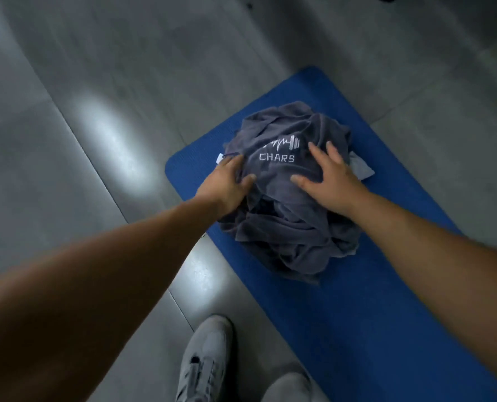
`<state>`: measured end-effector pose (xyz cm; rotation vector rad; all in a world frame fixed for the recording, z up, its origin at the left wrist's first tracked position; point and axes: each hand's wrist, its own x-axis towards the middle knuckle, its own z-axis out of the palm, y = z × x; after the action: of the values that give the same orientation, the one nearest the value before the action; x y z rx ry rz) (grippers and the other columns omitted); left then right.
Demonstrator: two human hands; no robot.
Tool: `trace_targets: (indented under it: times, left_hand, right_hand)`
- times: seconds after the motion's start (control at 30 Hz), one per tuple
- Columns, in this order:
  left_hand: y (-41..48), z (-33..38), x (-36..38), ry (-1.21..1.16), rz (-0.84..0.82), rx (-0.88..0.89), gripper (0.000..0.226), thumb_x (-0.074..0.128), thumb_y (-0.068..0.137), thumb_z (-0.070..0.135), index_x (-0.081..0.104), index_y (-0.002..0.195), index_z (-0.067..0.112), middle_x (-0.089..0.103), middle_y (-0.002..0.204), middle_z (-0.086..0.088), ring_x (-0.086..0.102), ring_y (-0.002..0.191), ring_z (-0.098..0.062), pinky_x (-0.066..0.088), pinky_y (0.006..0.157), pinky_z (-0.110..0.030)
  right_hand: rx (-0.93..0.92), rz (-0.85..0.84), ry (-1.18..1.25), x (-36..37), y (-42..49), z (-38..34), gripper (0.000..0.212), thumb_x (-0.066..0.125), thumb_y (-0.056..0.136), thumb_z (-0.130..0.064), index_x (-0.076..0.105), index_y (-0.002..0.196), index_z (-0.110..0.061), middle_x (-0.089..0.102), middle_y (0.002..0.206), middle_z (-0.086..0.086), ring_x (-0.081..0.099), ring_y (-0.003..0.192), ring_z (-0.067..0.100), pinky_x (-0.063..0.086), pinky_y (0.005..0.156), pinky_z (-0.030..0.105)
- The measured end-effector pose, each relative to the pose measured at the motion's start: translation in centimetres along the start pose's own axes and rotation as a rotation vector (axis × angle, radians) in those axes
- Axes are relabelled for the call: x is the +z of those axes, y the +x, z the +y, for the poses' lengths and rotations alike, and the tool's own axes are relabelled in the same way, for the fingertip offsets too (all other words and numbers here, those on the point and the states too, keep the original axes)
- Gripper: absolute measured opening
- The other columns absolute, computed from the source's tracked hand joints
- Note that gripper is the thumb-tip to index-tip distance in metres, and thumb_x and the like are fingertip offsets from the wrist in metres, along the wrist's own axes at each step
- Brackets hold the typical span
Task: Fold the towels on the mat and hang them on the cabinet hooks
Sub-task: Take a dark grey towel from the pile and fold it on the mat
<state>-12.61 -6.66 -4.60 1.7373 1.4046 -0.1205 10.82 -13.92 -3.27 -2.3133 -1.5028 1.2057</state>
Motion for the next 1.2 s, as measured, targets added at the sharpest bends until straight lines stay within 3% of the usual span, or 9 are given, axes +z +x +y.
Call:
trace_targets:
  times: [0.13,0.27,0.4,0.5,0.57,0.73,0.93,1.1,1.2]
  left_hand:
    - [4.4,1.4,1.6,-0.169,-0.015,0.057,0.083,0.051,0.085,0.071,0.021,0.157,0.041,0.039,0.157,-0.001,0.041,0.141,-0.025,0.037,0.116,-0.047]
    - [3.1,3.4,1.6,-0.156,-0.1,0.019,0.059,0.054,0.095,0.06,0.044,0.148,0.035,0.049,0.14,-0.004,0.052,0.124,-0.02,0.052,0.096,-0.04]
    - [-1.4,6.7,-1.1,-0.303,-0.108,0.015,0.038,0.057,0.097,0.052,0.07,0.099,0.016,0.073,0.097,-0.004,0.069,0.089,-0.015,0.057,0.077,-0.034]
    - [-5.9,9.4,-3.6,-0.292,-0.131,0.086,0.039,0.059,0.099,0.046,0.065,0.084,0.01,0.067,0.087,-0.001,0.062,0.075,-0.008,0.05,0.069,-0.03]
    - [-8.5,10.9,-4.6,-0.134,-0.111,0.171,0.033,0.059,0.097,0.047,0.062,0.077,0.022,0.058,0.101,0.004,0.056,0.088,-0.006,0.044,0.077,-0.025]
    - [-12.3,14.0,-6.1,-0.064,-0.04,0.23,0.023,0.061,0.097,0.046,0.077,0.097,0.03,0.048,0.136,0.004,0.048,0.125,-0.014,0.045,0.102,-0.035]
    - [-14.9,19.3,-7.0,-0.408,-0.073,0.054,0.035,0.061,0.099,0.041,0.065,0.078,0.012,0.059,0.074,-0.002,0.053,0.068,-0.017,0.048,0.064,-0.039]
    - [-19.0,24.3,-8.7,-0.736,-0.247,-0.073,0.031,0.063,0.098,0.038,0.066,0.087,0.01,0.057,0.083,-0.015,0.047,0.07,-0.029,0.046,0.06,-0.039]
    - [-22.9,28.3,-9.2,-0.823,-0.35,-0.017,0.041,0.059,0.101,0.029,0.059,0.106,-0.012,0.059,0.096,-0.026,0.054,0.082,-0.034,0.052,0.076,-0.049]
  right_hand:
    - [0.014,0.059,-0.004,1.2,3.3,1.8,0.089,0.057,0.084,-0.072,0.015,0.156,-0.04,0.033,0.155,0.009,0.035,0.142,0.031,0.034,0.115,0.051]
    - [-0.045,0.088,0.019,0.0,0.6,1.4,0.059,0.063,0.087,-0.062,0.054,0.131,-0.024,0.059,0.129,0.002,0.057,0.117,0.024,0.049,0.099,0.044]
    - [-0.068,0.227,0.027,-2.5,-5.8,0.4,0.05,0.068,0.084,-0.057,0.061,0.108,-0.013,0.049,0.107,0.0,0.052,0.1,0.02,0.046,0.083,0.031]
    - [-0.043,0.232,0.096,-4.7,-12.0,-1.1,0.044,0.066,0.09,-0.046,0.062,0.113,-0.009,0.044,0.119,-0.002,0.048,0.105,0.013,0.036,0.083,0.015]
    - [-0.051,0.251,0.092,-6.0,-15.5,-2.1,0.04,0.061,0.094,-0.042,0.065,0.11,-0.005,0.051,0.126,0.003,0.052,0.106,0.016,0.04,0.084,0.023]
    - [0.011,0.343,0.22,-8.9,-20.0,-5.1,0.029,0.051,0.099,-0.041,0.057,0.081,-0.018,0.058,0.081,-0.009,0.054,0.071,0.008,0.043,0.06,0.028]
    - [0.068,0.475,0.53,-11.7,-22.4,-7.7,0.032,0.056,0.101,-0.023,0.046,0.078,-0.041,0.058,0.07,-0.034,0.054,0.07,-0.018,0.036,0.06,0.001]
    - [0.031,0.5,0.712,-14.8,-27.3,-8.7,0.028,0.057,0.1,-0.017,0.052,0.077,-0.032,0.061,0.07,-0.028,0.055,0.065,-0.01,0.038,0.06,0.005]
    - [-0.006,0.482,0.776,-17.7,-31.6,-9.3,0.021,0.059,0.1,-0.017,0.057,0.084,-0.031,0.062,0.072,-0.029,0.056,0.069,-0.01,0.04,0.063,0.005]
